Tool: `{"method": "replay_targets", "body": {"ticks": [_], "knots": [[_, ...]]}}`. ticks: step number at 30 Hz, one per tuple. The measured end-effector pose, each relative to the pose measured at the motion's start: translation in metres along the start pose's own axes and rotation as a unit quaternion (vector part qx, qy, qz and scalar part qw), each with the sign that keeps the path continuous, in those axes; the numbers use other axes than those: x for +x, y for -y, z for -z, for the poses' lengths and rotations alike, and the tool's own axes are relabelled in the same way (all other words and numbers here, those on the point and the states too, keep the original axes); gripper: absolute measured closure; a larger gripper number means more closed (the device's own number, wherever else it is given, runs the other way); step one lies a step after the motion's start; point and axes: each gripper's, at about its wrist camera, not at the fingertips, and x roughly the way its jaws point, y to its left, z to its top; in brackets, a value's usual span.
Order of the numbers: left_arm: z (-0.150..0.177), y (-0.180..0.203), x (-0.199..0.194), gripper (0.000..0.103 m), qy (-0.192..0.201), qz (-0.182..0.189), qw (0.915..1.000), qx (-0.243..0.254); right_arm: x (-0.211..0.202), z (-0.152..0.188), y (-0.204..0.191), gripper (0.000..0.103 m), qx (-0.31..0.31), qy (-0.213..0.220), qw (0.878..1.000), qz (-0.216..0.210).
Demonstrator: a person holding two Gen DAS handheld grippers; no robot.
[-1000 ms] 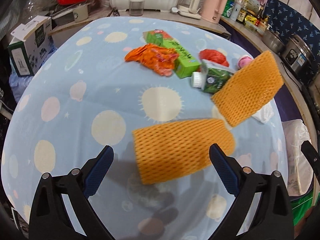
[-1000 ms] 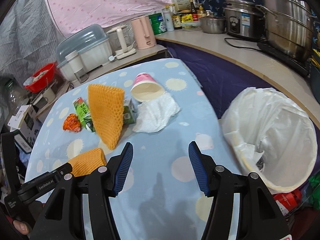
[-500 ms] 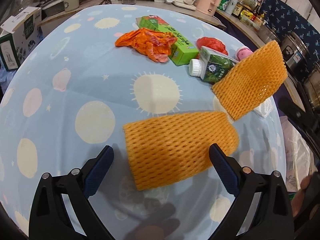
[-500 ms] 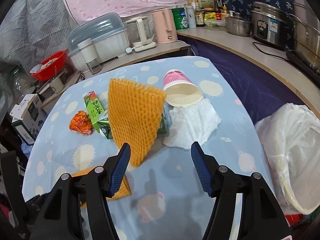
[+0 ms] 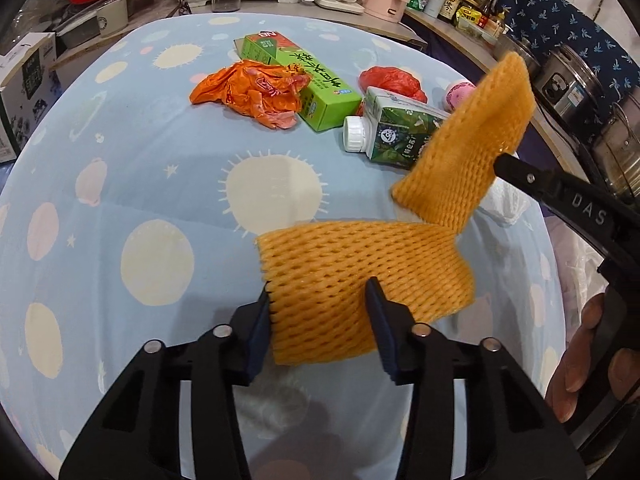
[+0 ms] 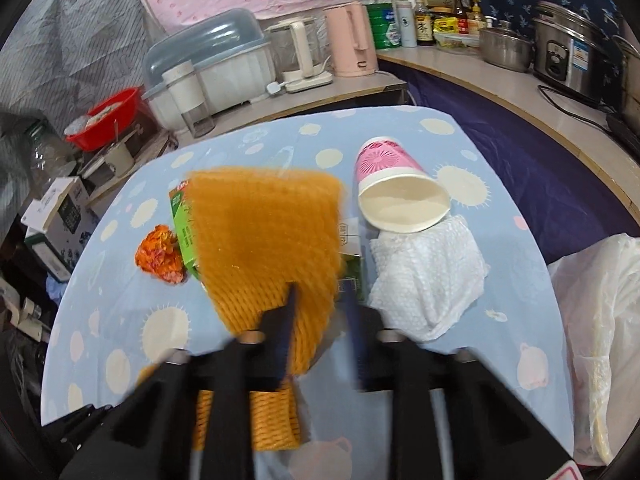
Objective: Collect trash
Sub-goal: 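Grasp an orange foam net with the left tool while the right tool grasps the other net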
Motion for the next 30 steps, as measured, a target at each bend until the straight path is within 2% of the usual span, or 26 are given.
{"method": "replay_targets", "body": {"ticks": [6, 10, 14, 15, 16, 17, 19, 23, 30], "knots": [[0.002, 0.004, -0.009, 0.081, 0.005, 0.009, 0.9999, 0.01, -0.029, 0.008, 0.0, 0.103, 0.008, 0.027, 1.0, -0.011], [0.004, 0.011, -0.02, 0.084, 0.013, 0.016, 0.9996, 0.018, -0.05, 0.01, 0.003, 0.103, 0.004, 0.047, 0.999, -0.003], [0.007, 0.02, -0.031, 0.085, 0.024, 0.017, 0.9992, 0.026, -0.052, 0.01, 0.009, 0.102, 0.009, 0.038, 0.999, -0.002], [0.007, 0.022, -0.033, 0.085, 0.025, 0.016, 0.9992, 0.027, -0.052, 0.011, 0.01, 0.096, 0.012, 0.039, 0.999, 0.0], [0.007, 0.022, -0.035, 0.085, 0.027, 0.015, 0.9992, 0.027, -0.051, 0.01, 0.01, 0.084, 0.013, 0.039, 0.999, 0.001], [0.007, 0.022, -0.036, 0.085, 0.028, 0.014, 0.9992, 0.026, -0.051, 0.01, 0.009, 0.063, 0.014, 0.041, 0.999, 0.001], [0.006, 0.02, -0.039, 0.085, 0.031, 0.012, 0.9992, 0.021, -0.053, 0.007, 0.005, 0.042, 0.017, 0.053, 0.998, 0.002], [0.0, 0.012, -0.04, 0.085, 0.033, 0.007, 0.9994, 0.011, -0.044, -0.003, -0.011, 0.036, 0.018, 0.049, 0.999, -0.002], [-0.005, 0.003, -0.036, 0.085, 0.028, 0.006, 0.9996, 0.003, -0.009, -0.023, -0.023, 0.036, 0.063, 0.027, 0.997, 0.021]]}}
